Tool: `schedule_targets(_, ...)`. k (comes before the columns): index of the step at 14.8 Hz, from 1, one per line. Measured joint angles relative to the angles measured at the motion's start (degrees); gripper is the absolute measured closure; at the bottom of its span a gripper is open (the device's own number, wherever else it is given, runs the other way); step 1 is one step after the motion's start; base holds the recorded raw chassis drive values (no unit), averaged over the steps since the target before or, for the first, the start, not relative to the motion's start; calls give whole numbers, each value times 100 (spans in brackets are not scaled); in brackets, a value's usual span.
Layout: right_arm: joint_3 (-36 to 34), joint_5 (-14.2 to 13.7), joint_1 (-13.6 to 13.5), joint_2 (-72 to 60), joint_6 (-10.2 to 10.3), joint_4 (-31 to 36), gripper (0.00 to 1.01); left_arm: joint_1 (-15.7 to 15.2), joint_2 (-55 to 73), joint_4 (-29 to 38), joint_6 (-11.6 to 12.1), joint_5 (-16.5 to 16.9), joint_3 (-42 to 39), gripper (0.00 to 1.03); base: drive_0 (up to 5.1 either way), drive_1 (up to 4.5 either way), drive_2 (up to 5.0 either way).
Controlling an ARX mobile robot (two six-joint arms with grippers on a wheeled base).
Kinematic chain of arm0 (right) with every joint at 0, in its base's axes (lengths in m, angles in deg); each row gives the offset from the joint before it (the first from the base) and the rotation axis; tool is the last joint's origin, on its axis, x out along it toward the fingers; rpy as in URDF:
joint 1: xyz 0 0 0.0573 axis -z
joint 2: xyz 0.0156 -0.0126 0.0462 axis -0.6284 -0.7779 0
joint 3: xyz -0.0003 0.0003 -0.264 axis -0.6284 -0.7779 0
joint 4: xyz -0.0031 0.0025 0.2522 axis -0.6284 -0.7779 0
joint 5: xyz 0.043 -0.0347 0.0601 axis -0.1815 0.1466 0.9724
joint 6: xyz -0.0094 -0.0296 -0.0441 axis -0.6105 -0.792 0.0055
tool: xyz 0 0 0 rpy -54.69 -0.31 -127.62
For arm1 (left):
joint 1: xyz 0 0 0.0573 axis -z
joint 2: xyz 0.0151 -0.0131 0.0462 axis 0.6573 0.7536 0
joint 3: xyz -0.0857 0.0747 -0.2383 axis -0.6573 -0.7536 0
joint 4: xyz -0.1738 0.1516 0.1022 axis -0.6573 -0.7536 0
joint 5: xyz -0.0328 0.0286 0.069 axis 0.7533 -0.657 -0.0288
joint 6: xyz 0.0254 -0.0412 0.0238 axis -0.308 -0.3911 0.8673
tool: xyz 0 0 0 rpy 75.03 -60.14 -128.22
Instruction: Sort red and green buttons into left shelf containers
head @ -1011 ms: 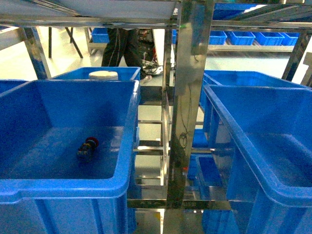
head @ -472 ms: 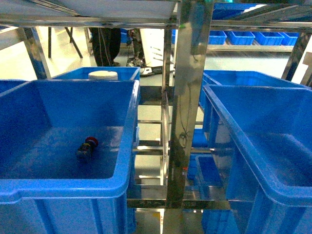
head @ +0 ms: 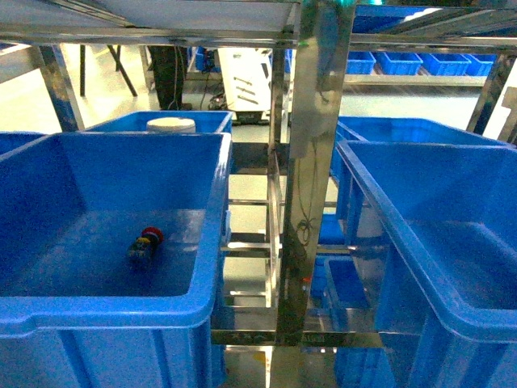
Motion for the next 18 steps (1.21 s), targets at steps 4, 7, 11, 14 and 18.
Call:
schedule_targets(4,4,0,0,1128,0,-1139,99,0,-516,-337,0,-2,-133,101,0,0,0)
schedule_targets(7,2,0,0,1119,0,-1156,99,0,-868,-463,11,2,-267,101,0,0,0)
schedule_targets(11,4,-2,0,1119,0,-1176,99,0,-1263,-931,11,4,-264,101,0,0,0)
schedule_targets(14,4,4,-2,1119,0,-1169,99,-11,-2122,-1823,17,11,-264,101,0,0,0)
schedule_targets(18,4,-11,0,1119,0,-1176,99,0,-2122,-1810,33,2,-262,101,0,0,0)
